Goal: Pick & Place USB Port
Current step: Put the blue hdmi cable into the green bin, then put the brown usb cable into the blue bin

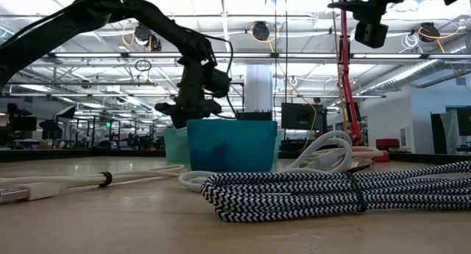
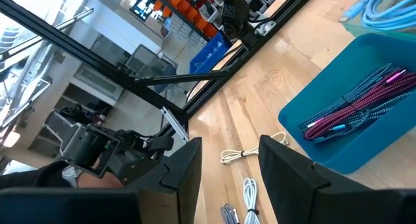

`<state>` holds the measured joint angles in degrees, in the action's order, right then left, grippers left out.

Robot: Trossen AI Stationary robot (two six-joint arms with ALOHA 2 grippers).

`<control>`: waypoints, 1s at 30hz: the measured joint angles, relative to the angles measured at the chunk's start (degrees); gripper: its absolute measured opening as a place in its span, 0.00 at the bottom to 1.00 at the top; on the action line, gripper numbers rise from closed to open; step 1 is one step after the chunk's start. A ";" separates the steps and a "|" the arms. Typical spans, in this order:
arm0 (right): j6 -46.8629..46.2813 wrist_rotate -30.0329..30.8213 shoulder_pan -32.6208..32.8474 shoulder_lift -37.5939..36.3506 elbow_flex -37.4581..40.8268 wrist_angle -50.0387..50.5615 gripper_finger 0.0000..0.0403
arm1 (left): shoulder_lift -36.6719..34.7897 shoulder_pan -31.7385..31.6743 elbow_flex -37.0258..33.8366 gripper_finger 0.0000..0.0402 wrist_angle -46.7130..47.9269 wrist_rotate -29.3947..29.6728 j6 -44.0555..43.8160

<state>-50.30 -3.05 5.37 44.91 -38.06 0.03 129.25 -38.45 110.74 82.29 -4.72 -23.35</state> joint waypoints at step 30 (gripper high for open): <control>-0.68 0.02 0.00 -0.02 0.00 -0.25 0.35 | -0.04 -0.59 -0.07 0.32 2.63 5.47 -1.11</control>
<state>-50.98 -3.03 5.37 44.89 -38.06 -0.21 129.21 -39.04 110.67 84.92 0.75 -24.46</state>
